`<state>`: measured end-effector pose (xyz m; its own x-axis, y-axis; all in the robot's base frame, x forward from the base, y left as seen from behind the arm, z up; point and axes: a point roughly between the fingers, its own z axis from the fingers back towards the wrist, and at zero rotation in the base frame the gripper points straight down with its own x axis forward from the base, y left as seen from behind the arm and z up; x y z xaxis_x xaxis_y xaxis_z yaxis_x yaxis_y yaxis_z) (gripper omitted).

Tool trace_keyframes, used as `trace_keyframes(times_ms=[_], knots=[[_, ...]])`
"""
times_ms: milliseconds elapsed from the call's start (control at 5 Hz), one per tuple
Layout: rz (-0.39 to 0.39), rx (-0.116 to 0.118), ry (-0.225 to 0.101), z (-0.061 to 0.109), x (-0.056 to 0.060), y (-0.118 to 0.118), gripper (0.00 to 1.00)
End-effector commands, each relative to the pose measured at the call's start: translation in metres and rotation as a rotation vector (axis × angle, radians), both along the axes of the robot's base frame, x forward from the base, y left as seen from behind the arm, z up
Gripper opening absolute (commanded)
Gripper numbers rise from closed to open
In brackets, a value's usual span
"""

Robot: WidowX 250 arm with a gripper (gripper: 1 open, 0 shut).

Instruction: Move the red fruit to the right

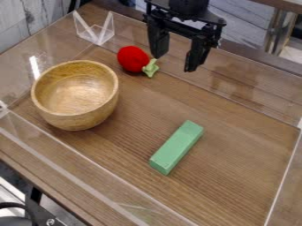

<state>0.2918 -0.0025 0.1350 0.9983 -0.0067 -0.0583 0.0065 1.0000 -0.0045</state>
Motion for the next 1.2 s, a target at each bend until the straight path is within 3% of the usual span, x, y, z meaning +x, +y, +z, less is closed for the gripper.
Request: trace_keyframes(times_ms=[0, 400, 800, 1000], knots=[[-0.119, 0.009, 0.002, -0.006, 0.009, 0.017, 1.00], [-0.284, 0.040, -0.029, -0.011, 0.024, 0.033, 1.00], [-0.615, 0.079, -0.055, -0.012, 0.046, 0.061, 1.00], [-0.716, 0.093, -0.057, -0.021, 0.049, 0.072, 1.00]])
